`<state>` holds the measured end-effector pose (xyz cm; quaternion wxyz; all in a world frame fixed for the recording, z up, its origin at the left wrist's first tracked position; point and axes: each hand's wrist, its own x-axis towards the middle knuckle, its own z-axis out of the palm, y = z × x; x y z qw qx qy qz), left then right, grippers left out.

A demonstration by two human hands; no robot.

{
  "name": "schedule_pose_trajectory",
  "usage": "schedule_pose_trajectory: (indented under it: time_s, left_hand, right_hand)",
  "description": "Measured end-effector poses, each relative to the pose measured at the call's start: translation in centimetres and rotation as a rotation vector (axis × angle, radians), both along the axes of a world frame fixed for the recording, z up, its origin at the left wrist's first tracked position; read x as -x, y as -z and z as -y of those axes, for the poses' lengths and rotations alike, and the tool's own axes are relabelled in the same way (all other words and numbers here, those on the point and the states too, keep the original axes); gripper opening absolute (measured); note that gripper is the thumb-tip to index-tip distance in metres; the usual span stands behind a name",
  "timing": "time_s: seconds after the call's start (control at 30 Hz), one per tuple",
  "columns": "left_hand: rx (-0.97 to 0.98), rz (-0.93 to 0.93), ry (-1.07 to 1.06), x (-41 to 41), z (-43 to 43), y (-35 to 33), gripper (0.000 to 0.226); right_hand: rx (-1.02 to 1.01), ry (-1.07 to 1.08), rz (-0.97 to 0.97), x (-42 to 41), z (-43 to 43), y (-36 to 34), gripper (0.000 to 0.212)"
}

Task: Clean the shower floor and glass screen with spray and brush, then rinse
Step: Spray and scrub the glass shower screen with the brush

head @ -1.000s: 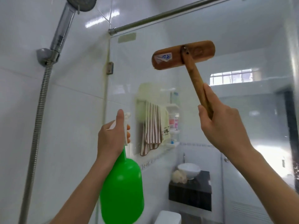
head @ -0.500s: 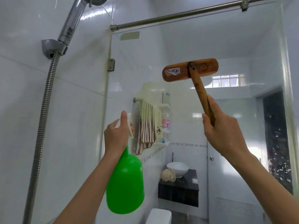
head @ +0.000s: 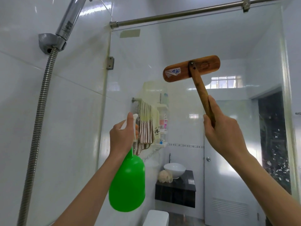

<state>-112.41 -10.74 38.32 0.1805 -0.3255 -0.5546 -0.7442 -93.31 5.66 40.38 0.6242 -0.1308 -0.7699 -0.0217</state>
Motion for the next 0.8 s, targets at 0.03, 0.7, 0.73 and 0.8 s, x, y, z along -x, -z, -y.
schedule_pose_trajectory:
  time_s: [0.03, 0.7, 0.73, 0.8]
  left_hand:
    - [0.016, -0.022, 0.011, -0.2, -0.1, 0.0, 0.051]
    - [0.05, -0.042, 0.277, -7.7, -8.3, -0.1, 0.055]
    - [0.044, -0.048, 0.281, -8.1, -8.7, -0.1, 0.054]
    - [0.052, -0.073, 0.304, -8.8, -9.4, -0.1, 0.054]
  right_hand:
    - [0.0, 0.001, -0.004, 0.0, -0.2, 0.1, 0.061]
    - [0.054, 0.161, -0.049, -5.6, -5.5, 0.6, 0.063]
    - [0.056, 0.166, -0.053, -6.0, -5.7, 0.6, 0.064]
    - [0.066, 0.173, -0.059, -6.7, -6.1, 0.5, 0.064]
